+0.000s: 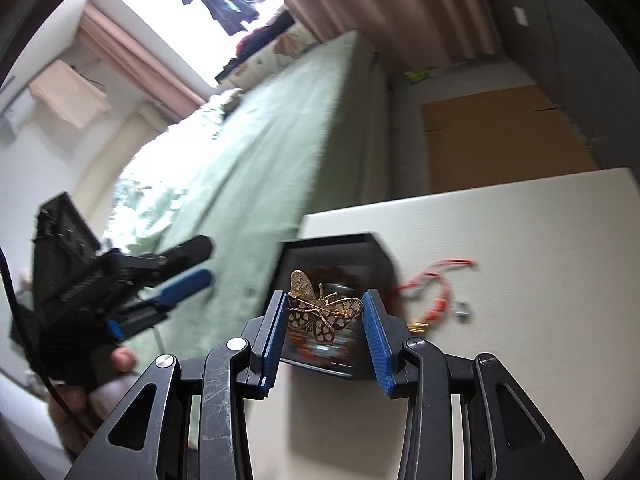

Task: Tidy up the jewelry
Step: 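Carry the butterfly charm into the box and open the right gripper, then grasp the red string bracelet with the left gripper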

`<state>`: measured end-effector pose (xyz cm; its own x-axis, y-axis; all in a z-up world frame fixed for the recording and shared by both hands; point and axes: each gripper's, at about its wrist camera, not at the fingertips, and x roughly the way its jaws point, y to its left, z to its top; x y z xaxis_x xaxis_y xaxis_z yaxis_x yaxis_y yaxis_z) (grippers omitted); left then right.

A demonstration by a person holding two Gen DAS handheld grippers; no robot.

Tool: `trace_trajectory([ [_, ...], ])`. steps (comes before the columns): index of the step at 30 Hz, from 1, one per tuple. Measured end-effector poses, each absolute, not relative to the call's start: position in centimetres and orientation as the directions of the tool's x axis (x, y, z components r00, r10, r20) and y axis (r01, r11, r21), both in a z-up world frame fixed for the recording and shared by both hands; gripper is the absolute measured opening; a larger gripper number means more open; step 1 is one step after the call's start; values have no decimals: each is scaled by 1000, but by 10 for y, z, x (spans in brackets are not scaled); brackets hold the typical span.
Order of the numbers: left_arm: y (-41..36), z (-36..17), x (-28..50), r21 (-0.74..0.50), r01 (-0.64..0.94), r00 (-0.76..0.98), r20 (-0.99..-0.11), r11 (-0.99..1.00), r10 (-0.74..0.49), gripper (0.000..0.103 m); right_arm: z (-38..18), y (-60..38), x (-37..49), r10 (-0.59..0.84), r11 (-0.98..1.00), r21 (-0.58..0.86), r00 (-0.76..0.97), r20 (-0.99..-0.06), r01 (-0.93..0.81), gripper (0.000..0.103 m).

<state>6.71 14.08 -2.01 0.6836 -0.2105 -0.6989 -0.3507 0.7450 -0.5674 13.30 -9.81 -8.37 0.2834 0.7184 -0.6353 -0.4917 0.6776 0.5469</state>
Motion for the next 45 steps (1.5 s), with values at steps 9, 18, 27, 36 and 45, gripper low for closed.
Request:
trace_trajectory([
  [9, 147, -14, 61, -565, -349, 710, -680, 748, -183, 61, -98, -101, 139, 703, 703, 580, 284, -652, -411, 68],
  [18, 116, -11, 70, -543, -276, 713, -669, 793, -209, 61, -83, -152, 136, 648, 759, 538, 350, -676, -366, 68],
  [27, 69, -19, 87, -484, -236, 682, -700, 842, -212, 61, -70, -197, 139, 583, 812, 491, 433, -687, -314, 68],
  [36, 21, -14, 95, -429, -173, 685, -699, 886, -205, 86, -60, -239, 143, 550, 833, 492, 482, -682, -255, 94],
  [45, -29, -28, 117, -345, -139, 605, -772, 928, -196, 86, -65, -286, 158, 544, 827, 537, 480, -688, -168, 95],
])
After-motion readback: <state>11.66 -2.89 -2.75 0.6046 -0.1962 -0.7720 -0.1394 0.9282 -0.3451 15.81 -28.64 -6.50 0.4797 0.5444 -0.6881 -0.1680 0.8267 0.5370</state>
